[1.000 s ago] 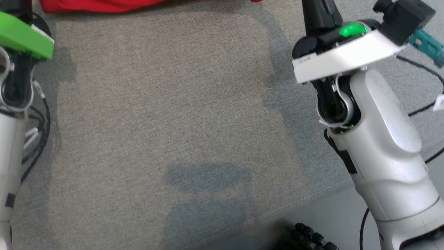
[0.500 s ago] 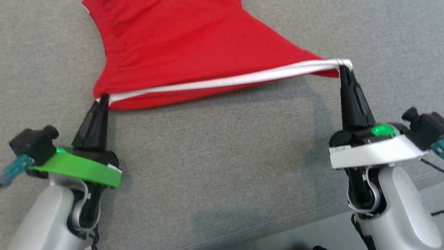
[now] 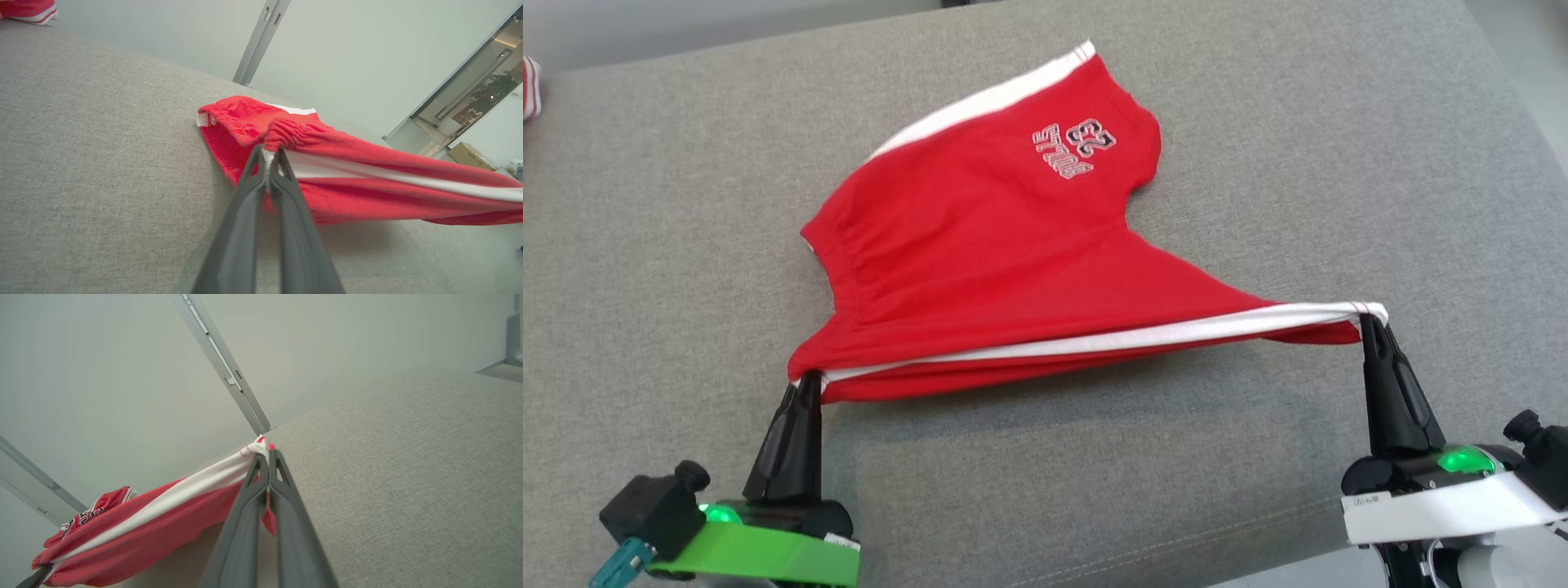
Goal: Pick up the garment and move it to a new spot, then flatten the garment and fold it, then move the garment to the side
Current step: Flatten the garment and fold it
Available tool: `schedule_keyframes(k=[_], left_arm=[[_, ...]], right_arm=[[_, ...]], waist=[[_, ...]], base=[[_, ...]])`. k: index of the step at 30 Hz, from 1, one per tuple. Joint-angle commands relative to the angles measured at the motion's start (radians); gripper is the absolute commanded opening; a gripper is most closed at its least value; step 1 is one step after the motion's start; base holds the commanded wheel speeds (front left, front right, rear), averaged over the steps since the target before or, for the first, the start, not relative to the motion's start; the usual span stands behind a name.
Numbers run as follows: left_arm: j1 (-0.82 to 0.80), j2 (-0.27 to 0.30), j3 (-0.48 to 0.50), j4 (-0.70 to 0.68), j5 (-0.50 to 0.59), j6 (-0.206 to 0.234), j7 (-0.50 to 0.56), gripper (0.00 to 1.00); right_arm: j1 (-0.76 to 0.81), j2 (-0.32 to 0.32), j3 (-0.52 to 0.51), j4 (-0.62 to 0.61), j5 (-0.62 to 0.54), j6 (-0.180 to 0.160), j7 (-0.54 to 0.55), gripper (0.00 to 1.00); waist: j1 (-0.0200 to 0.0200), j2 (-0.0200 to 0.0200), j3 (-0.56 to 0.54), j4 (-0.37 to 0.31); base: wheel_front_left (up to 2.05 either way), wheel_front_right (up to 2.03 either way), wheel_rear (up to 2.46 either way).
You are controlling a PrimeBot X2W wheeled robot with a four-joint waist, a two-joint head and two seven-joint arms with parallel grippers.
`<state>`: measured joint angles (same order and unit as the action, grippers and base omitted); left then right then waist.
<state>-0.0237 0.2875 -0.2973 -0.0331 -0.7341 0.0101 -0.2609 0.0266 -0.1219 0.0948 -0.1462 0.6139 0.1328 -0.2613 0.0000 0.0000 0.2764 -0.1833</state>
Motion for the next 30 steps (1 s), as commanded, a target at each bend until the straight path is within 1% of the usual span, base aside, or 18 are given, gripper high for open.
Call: schedule_keyframes(k=[1,6,13,14,19,24,26,30], left_arm=[[0.042,-0.001,0.03,-0.01,0.013,0.005,-0.006,0.0],[0.137,-0.024,0.063,-0.07,0.033,-0.003,-0.007,0.0],[0.187,-0.02,0.065,-0.098,0.025,0.001,0.0,0.0],[0.18,-0.021,0.059,-0.093,0.015,-0.011,0.007,0.0],[0.121,-0.035,0.034,-0.051,0.004,-0.042,0.019,0.0],[0.043,-0.062,0.028,0.003,-0.026,-0.06,0.029,0.0],[-0.007,-0.079,0.028,0.036,-0.044,-0.061,0.04,0.0],[-0.125,-0.119,0.024,0.119,-0.053,-0.039,0.063,0.0]], right_arm=[[0.032,-0.011,-0.015,-0.014,-0.001,-0.004,-0.005,0.0],[0.094,-0.017,-0.009,-0.062,-0.009,-0.004,-0.005,0.0],[0.12,-0.025,-0.006,-0.084,-0.006,-0.004,-0.001,0.0],[0.108,-0.027,0.0,-0.081,-0.002,-0.004,0.006,0.0],[0.057,-0.032,0.007,-0.04,0.004,-0.003,0.01,0.0],[-0.026,-0.044,0.01,0.018,0.013,-0.003,0.013,0.0],[-0.08,-0.054,0.007,0.054,0.015,-0.003,0.017,0.0],[-0.206,-0.078,0.007,0.14,0.019,-0.003,0.033,0.0]], waist=[[0.0,0.0,-0.067,0.008],[0.0,0.0,-0.087,0.006],[0.0,0.0,-0.071,0.016],[0.0,0.0,-0.061,0.022],[0.0,0.0,-0.033,0.041],[0.0,0.0,-0.009,0.059],[0.0,0.0,0.003,0.072],[0.0,0.0,0.031,0.104]], base=[[0.0,0.0,0.0],[0.0,0.0,0.0],[0.0,0.0,0.0],[0.0,0.0,0.0],[0.0,0.0,0.0],[0.0,0.0,0.0],[0.0,0.0,0.0],[0.0,0.0,0.0]])
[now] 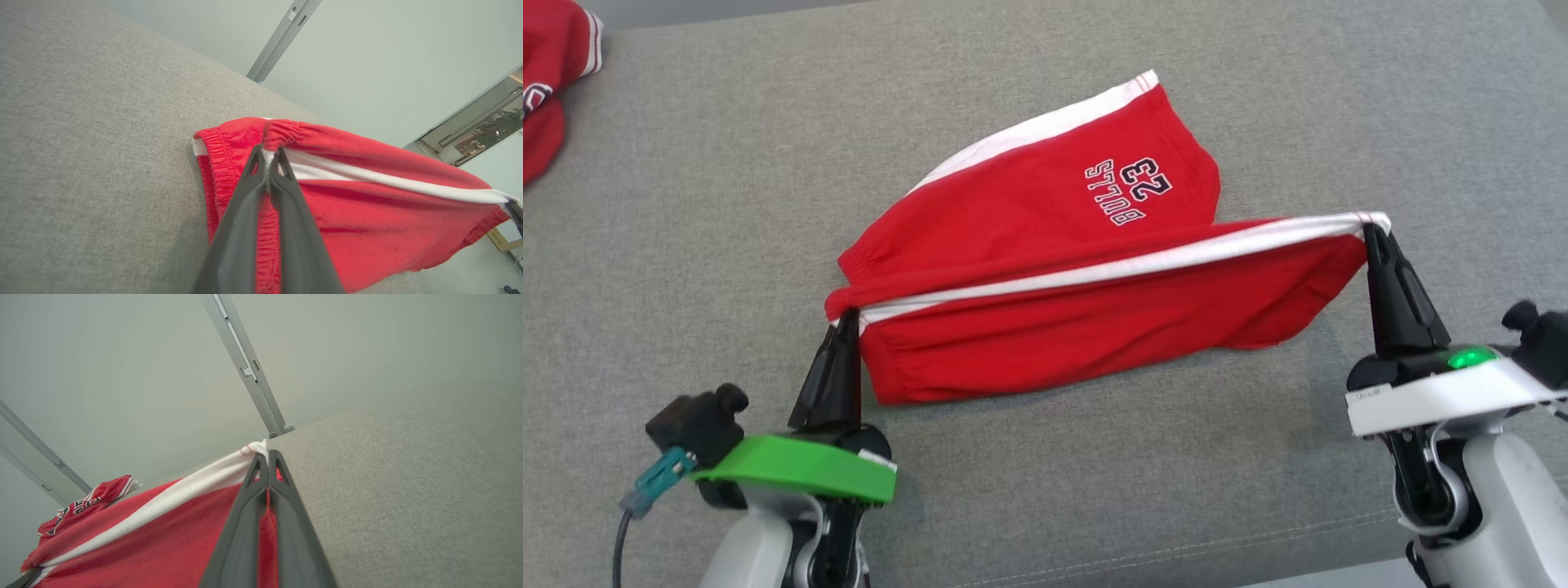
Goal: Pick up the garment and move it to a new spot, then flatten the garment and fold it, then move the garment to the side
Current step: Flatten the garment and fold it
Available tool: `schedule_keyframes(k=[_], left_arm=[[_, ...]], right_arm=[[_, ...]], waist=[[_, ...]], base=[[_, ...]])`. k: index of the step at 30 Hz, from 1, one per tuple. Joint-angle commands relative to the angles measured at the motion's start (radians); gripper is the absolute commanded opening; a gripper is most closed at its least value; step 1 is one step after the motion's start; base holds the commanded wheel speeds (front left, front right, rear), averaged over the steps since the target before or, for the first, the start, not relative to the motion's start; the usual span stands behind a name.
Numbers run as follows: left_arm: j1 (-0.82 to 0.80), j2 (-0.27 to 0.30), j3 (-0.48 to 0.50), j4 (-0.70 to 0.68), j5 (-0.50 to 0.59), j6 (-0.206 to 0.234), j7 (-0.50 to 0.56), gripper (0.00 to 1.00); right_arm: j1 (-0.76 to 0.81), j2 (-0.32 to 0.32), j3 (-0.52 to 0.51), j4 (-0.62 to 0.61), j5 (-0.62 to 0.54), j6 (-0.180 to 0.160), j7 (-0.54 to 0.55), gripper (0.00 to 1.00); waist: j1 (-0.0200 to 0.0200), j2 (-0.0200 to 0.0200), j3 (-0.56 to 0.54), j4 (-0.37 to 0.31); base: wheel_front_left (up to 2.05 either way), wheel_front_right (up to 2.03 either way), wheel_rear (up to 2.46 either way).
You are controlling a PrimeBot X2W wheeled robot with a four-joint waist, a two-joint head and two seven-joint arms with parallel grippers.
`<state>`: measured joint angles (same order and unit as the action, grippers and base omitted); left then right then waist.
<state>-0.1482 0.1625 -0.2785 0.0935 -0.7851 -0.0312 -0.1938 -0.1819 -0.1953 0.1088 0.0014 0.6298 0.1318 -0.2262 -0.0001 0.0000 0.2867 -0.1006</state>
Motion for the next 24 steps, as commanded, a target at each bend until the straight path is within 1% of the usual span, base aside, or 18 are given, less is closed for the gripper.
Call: schedule_keyframes(k=[1,7,12,17,24], left_arm=[[-0.029,-0.008,0.003,0.018,-0.006,0.008,0.006,0.0],[-0.193,-0.062,-0.009,0.161,-0.023,0.037,0.032,0.0],[-0.316,-0.086,-0.021,0.255,-0.021,0.075,0.048,0.0],[-0.405,-0.097,-0.038,0.322,-0.026,0.113,0.072,0.0],[-0.483,-0.105,-0.052,0.375,-0.038,0.141,0.062,0.0]], right_arm=[[-0.027,-0.011,-0.006,0.018,0.005,-0.002,0.007,0.0],[-0.212,-0.042,0.004,0.165,0.014,-0.002,0.036,0.0],[-0.371,-0.062,0.044,0.301,0.017,-0.002,0.06,0.0],[-0.521,-0.076,0.114,0.439,0.019,-0.002,0.093,0.0],[-0.688,-0.093,0.2,0.63,0.036,-0.002,0.124,0.0]], waist=[[0.0001,0.0,0.029,0.031],[0.0001,0.0,0.081,0.086],[0.0001,0.0,0.132,0.115],[0.0001,0.0,0.173,0.134],[0.0001,0.0,0.197,0.149]], base=[[0.0,0.0,0.0],[0.0,0.0,0.0],[0.0,0.0,0.0],[0.0,0.0,0.0],[0.0,0.0,0.0]])
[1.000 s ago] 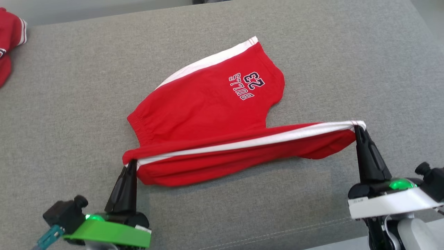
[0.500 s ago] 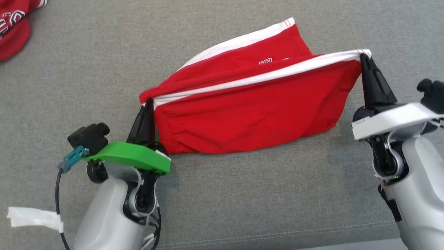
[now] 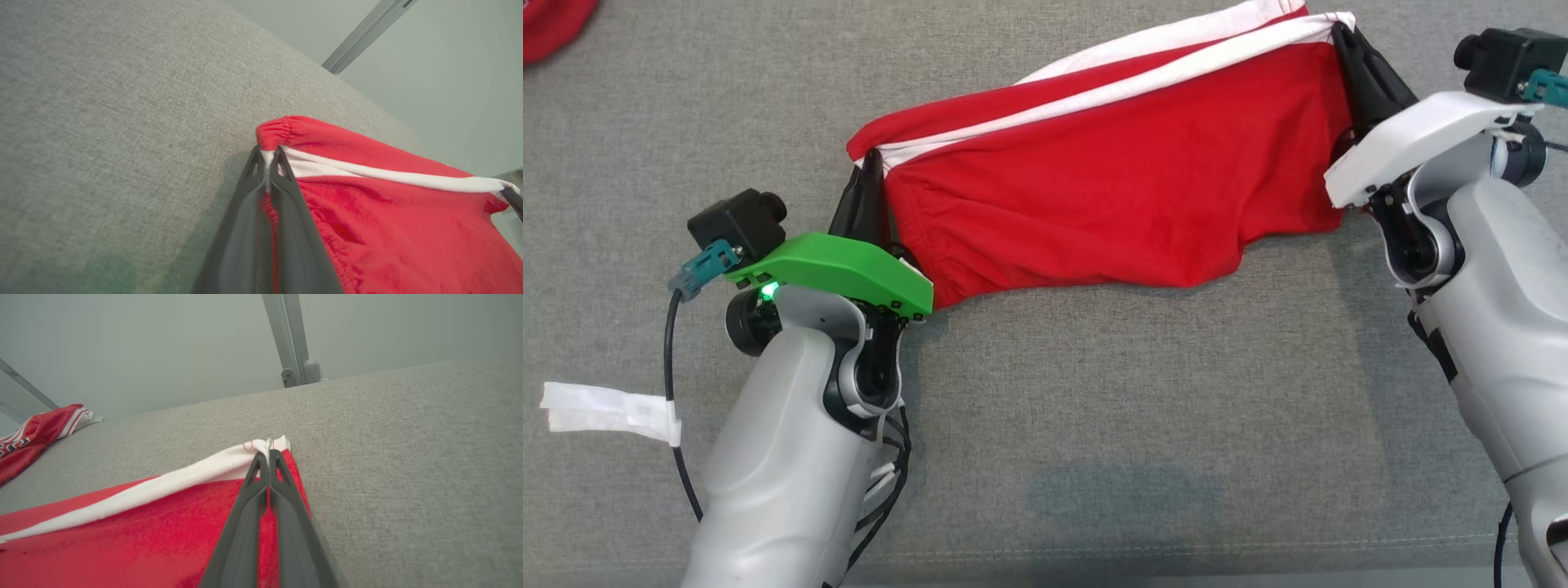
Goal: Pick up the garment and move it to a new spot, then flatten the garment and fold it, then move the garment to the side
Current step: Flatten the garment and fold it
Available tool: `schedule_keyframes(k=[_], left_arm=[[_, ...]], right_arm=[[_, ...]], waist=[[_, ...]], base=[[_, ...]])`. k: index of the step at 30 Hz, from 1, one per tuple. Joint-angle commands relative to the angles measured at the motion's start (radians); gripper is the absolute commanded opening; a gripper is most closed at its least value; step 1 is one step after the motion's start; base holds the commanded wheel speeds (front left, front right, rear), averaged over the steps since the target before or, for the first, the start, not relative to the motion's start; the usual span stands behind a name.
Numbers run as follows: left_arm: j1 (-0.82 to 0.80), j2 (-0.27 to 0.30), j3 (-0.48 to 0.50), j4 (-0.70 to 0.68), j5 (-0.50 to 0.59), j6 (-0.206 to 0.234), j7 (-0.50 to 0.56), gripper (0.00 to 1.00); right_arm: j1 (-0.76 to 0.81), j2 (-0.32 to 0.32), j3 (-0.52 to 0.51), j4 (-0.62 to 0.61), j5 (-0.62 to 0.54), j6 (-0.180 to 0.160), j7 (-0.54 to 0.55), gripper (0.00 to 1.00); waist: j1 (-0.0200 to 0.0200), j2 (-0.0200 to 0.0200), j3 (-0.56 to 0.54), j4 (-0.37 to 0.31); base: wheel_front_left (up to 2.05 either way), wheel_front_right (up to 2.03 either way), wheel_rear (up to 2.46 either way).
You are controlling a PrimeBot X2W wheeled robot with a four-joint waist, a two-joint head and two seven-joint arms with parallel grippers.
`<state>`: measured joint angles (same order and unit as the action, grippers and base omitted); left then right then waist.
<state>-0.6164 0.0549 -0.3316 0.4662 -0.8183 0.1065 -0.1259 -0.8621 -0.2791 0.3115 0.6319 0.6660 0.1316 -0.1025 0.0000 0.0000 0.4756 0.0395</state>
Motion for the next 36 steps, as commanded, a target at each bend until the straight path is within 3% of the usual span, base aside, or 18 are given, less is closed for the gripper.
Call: schedule_keyframes(k=[1,8,9,10,11,12,14,18,25,30,36], left_arm=[[-0.023,0.002,-0.001,0.007,-0.008,0.008,-0.009,0.0],[-0.058,-0.001,-0.036,0.014,-0.016,0.018,-0.012,0.02],[-0.06,-0.002,-0.046,0.011,-0.006,0.019,-0.017,0.28],[-0.061,-0.002,-0.057,0.007,0.004,0.016,-0.019,0.47],[-0.061,-0.002,-0.057,0.007,0.004,0.016,-0.019,0.47],[-0.059,0.0,-0.067,0.003,0.013,0.011,-0.024,0.98],[-0.049,0.012,-0.088,-0.007,0.04,0.007,-0.03,1.0],[-0.005,0.035,-0.127,-0.05,0.085,0.001,-0.058,1.0],[0.109,0.101,-0.139,-0.178,0.169,0.042,-0.115,1.0],[0.207,0.143,-0.119,-0.272,0.219,0.082,-0.132,1.0],[0.316,0.147,-0.069,-0.338,0.215,0.105,-0.14,1.0]], right_arm=[[-0.029,-0.01,0.008,0.027,0.001,-0.002,0.001,0.0],[-0.145,-0.003,0.078,0.187,0.024,-0.002,0.002,0.0],[-0.157,-0.002,0.086,0.204,0.028,-0.002,-0.004,0.0],[-0.167,0.0,0.094,0.221,0.031,-0.002,-0.011,0.2],[-0.167,0.0,0.094,0.221,0.031,-0.002,-0.011,0.2],[-0.175,0.001,0.101,0.234,0.032,-0.002,-0.021,0.46],[-0.189,0.003,0.115,0.257,0.039,-0.002,-0.046,1.0],[-0.208,0.003,0.149,0.286,0.044,-0.002,-0.096,1.0],[-0.183,-0.028,0.215,0.271,0.075,-0.002,-0.137,1.0],[-0.14,-0.071,0.26,0.269,0.111,-0.002,-0.109,1.0],[-0.081,-0.09,0.299,0.255,0.172,-0.002,-0.041,1.0]], waist=[[0.0,0.0,0.011,0.011],[0.0,0.0,0.023,0.028],[0.0,0.0,0.023,0.031],[0.0,0.0,0.023,0.033],[0.0,0.0,0.023,0.033],[0.0,0.0,0.022,0.035],[0.0,0.0,0.02,0.036],[0.0,0.0,0.008,0.037],[0.0,0.0,-0.03,0.025],[0.0,0.0,-0.069,0.016],[0.0,0.0,-0.103,0.013]], base=[[0.0,0.0,0.0],[0.0,0.0,0.0],[0.0,0.0,0.0],[0.0,0.0,0.0],[0.0,0.0,0.0],[0.0,0.0,0.0],[0.0,0.0,0.0],[0.0,0.0,0.0],[0.0,0.0,0.0],[0.0,0.0,0.0],[0.0,0.0,0.0]])
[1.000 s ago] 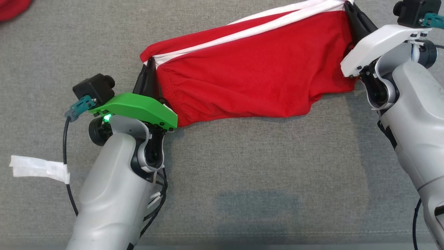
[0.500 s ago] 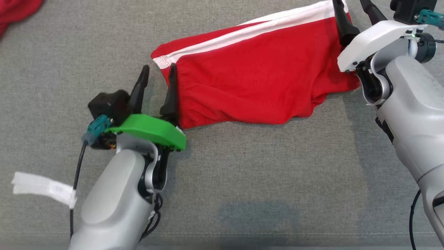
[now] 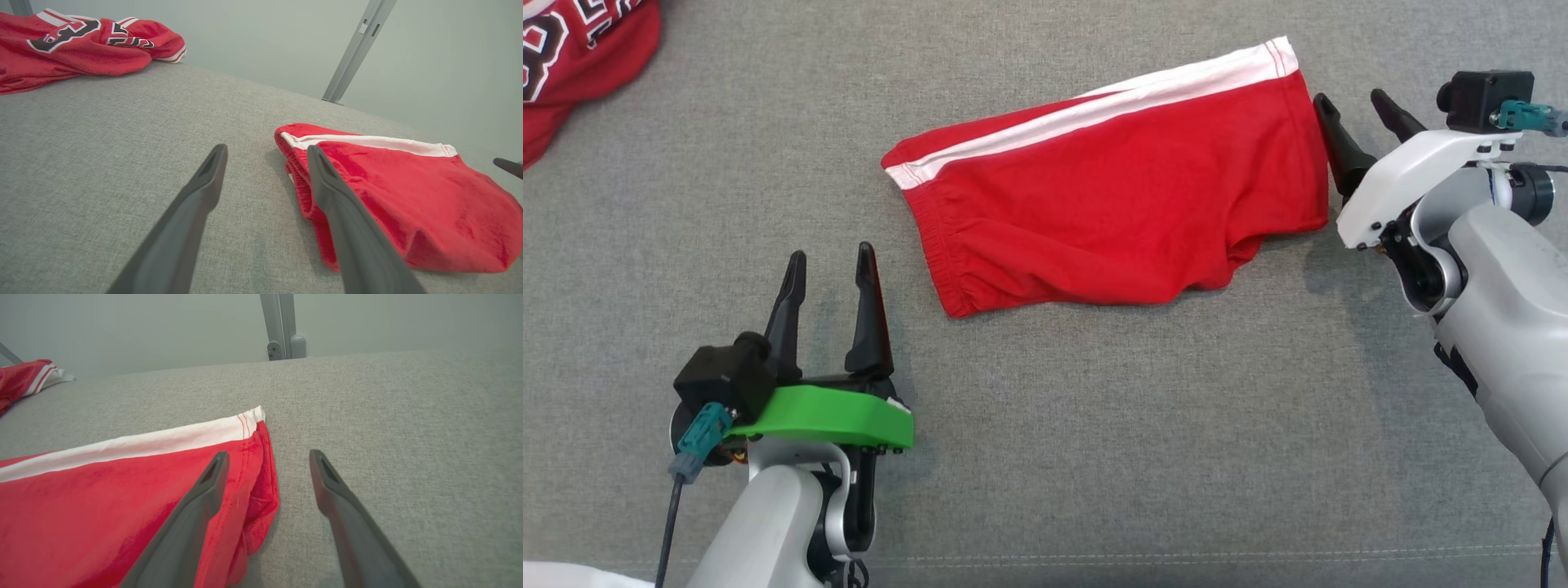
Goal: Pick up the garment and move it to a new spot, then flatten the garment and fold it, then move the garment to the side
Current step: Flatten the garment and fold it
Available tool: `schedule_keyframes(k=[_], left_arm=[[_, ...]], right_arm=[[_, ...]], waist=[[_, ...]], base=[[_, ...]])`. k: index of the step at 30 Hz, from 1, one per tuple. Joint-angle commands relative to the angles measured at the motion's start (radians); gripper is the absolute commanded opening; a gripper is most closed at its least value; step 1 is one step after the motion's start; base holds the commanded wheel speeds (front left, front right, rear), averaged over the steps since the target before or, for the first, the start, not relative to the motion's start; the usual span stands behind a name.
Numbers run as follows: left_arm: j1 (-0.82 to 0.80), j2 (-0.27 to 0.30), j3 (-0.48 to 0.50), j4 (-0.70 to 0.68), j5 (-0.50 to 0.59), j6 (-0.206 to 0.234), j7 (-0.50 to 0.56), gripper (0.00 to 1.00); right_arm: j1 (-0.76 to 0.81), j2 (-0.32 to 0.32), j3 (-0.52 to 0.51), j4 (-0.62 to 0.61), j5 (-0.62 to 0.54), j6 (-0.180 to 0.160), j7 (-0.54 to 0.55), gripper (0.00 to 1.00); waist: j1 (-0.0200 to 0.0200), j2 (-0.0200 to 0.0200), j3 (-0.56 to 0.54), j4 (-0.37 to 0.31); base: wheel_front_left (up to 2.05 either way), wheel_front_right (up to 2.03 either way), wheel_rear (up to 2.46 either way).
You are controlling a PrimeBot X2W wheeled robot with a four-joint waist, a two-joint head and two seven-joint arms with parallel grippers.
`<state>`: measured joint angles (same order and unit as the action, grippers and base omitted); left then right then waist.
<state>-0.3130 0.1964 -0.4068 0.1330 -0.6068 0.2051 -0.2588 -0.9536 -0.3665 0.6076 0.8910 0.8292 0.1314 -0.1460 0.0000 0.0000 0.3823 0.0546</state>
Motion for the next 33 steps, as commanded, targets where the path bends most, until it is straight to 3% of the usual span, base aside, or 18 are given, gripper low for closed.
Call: schedule_keyframes(k=[1,19,20,21,22,24,25,33], left_arm=[[0.026,0.006,0.012,-0.01,0.004,0.008,-0.006,1.0],[0.098,-0.025,0.078,-0.02,0.026,-0.014,-0.006,1.0],[0.099,-0.026,0.08,-0.018,0.027,-0.016,-0.006,1.0],[0.1,-0.027,0.082,-0.017,0.029,-0.017,-0.006,1.0],[0.101,-0.029,0.084,-0.016,0.031,-0.019,-0.006,1.0],[0.105,-0.031,0.088,-0.013,0.034,-0.021,-0.006,1.0],[0.107,-0.032,0.09,-0.012,0.036,-0.023,-0.006,1.0],[0.129,-0.034,0.103,-0.011,0.046,-0.028,-0.006,1.0]], right_arm=[[0.017,-0.003,0.006,-0.006,0.017,-0.002,0.009,1.0],[0.067,0.089,0.006,0.12,0.132,-0.001,0.083,1.0],[0.072,0.093,0.008,0.119,0.138,-0.001,0.089,0.91],[0.076,0.096,0.007,0.119,0.147,-0.001,0.091,0.57],[0.081,0.099,0.008,0.119,0.153,-0.001,0.093,0.37],[0.088,0.104,0.006,0.116,0.169,-0.001,0.092,0.2],[0.09,0.105,0.004,0.113,0.177,-0.001,0.085,0.03],[0.146,0.081,-0.032,0.031,0.268,-0.001,0.01,0.0]], waist=[[0.0,0.0,-0.011,-0.002],[0.0,0.0,-0.032,0.029],[0.0,0.0,-0.033,0.028],[0.0,0.0,-0.036,0.028],[0.0,0.0,-0.038,0.028],[0.0,0.0,-0.044,0.026],[0.0,0.0,-0.047,0.024],[0.0,0.0,-0.075,0.002]], base=[[0.0,0.0,0.0],[0.0,0.0,0.0],[0.0,0.0,0.0],[0.0,0.0,0.0],[0.0,0.0,0.0],[0.0,0.0,0.0],[0.0,0.0,0.0],[0.0,0.0,0.0]])
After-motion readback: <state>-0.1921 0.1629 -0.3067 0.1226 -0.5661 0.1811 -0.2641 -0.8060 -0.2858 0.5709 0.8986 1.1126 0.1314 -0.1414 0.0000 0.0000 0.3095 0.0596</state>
